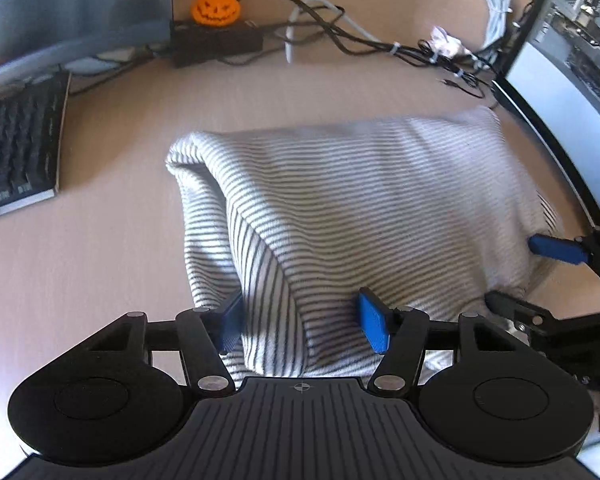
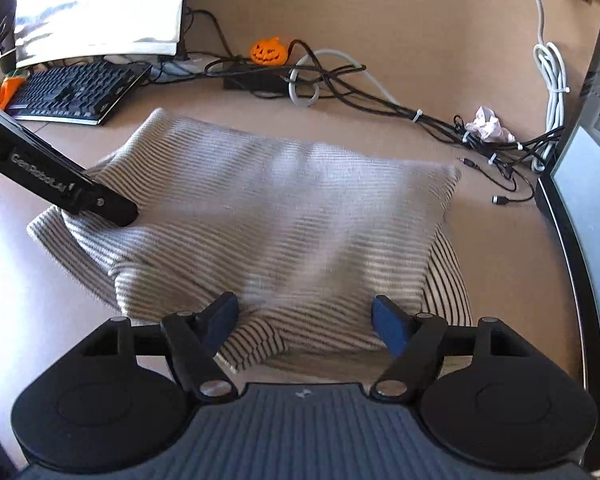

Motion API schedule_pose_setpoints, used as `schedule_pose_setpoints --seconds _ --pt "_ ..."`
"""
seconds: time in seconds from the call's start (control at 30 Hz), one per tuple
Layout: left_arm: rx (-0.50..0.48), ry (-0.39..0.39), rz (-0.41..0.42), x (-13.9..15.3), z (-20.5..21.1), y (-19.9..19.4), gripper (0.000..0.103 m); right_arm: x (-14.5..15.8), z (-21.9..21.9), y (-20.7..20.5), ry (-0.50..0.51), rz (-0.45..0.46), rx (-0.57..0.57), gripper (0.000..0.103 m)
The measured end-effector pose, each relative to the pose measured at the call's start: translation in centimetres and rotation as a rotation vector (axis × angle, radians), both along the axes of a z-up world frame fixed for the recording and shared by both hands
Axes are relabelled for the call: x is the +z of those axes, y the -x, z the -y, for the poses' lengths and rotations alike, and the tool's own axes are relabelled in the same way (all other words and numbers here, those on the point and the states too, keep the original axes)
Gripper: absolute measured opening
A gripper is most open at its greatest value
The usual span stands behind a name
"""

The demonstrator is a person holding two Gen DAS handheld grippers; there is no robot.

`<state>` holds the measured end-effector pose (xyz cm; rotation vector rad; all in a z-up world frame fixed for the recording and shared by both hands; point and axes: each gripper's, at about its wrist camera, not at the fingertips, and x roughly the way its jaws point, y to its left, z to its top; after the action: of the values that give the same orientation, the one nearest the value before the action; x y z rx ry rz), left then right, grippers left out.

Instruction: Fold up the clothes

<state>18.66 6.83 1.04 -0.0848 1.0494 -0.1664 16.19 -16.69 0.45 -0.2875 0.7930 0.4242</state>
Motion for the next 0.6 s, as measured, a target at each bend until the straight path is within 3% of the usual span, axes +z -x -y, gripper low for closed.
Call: schedule_pose_setpoints --seconds 0.17,0.27,0.37,0.47,0.53,0.6 --pt "0.008 0.034 -0.002 0.2 -0.4 0.9 0.065 0.8 0.8 0.5 -0.01 -0.011 -0.02 0.075" --pt "0.01 0.051 0.008 0.9 -0.7 1.3 0.065 2.4 1.3 0.7 -0.038 0.042 -0.055 0.077" --pt "0.001 0.015 0.029 1.3 -0.7 1.6 0.066 3.9 2.4 0.4 -0.061 0.101 -0.129 0.077" --pt "0.008 -0.041 0.037 1.0 -0.7 1.6 0.072 3.2 2.7 -0.6 0.011 0.121 -0.206 0.08" --pt "0.009 -0.055 0.035 0.8 -0.8 1.6 0.074 1.2 2.8 -1.7 0.075 0.067 -0.235 0.08" --pt "0.007 -0.064 0.036 0.7 -0.8 1.7 0.076 0.3 3.2 -1.9 0.08 0.058 -0.26 0.091"
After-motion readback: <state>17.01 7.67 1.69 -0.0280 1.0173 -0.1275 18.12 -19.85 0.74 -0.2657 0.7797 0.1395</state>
